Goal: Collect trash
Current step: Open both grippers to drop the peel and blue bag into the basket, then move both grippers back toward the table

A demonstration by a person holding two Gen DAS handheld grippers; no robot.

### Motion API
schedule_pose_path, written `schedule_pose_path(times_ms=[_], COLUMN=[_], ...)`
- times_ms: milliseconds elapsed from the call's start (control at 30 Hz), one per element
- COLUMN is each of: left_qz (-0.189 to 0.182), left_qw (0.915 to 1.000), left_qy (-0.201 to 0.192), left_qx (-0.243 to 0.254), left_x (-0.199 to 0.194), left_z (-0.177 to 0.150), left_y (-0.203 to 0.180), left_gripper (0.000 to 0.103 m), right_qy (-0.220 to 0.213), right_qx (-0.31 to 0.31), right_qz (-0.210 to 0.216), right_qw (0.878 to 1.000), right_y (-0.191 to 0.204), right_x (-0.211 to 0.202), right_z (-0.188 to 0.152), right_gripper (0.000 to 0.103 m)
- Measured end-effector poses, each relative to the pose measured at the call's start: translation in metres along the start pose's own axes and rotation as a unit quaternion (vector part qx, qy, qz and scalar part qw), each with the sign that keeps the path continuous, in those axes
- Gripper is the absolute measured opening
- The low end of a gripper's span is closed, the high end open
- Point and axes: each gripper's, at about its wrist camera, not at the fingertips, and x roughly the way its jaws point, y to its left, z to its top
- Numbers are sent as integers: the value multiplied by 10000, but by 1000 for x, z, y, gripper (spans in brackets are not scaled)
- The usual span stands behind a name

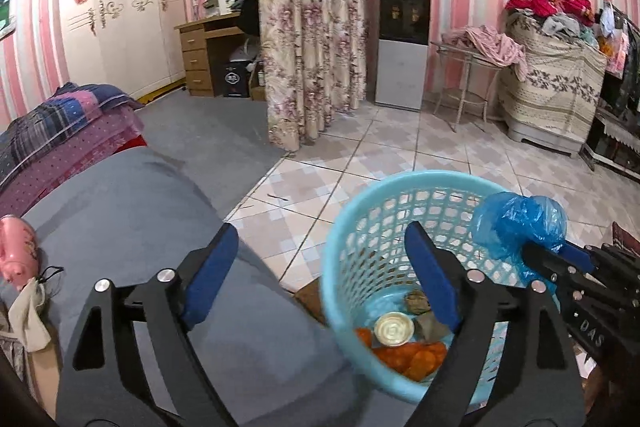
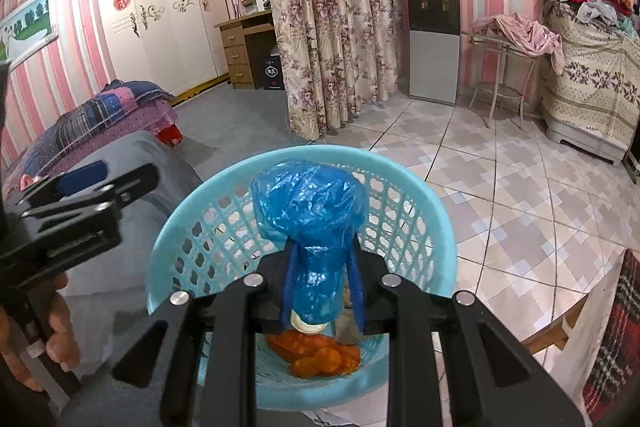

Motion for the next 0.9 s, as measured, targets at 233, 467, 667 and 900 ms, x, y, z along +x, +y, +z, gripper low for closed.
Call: schedule_pose_path(times_ms=[233,467,667,900], left_qz=[130,263,394,719], left_qw=[9998,9993,9983,9951], left_qy=[10,-86,-216,-335], left_qx=[-135,-260,-369,-585], left_x=[-10,-31,-56,-92], left_z=[-4,-7,-10,-20], left_y=[23,43,65,106], left_gripper=[85,88,89,94], right_qy=[-20,-82,-152,-304], right_qx=[-33,-10,-153,-271], right_qz=[-80,-73,-72,73], right_qw=[10000,9999,9997,9991], right_y=[8,14,27,52], right_x=[10,11,6,-12], right_z=[2,6,9,11], right_gripper=[54,84,92,95])
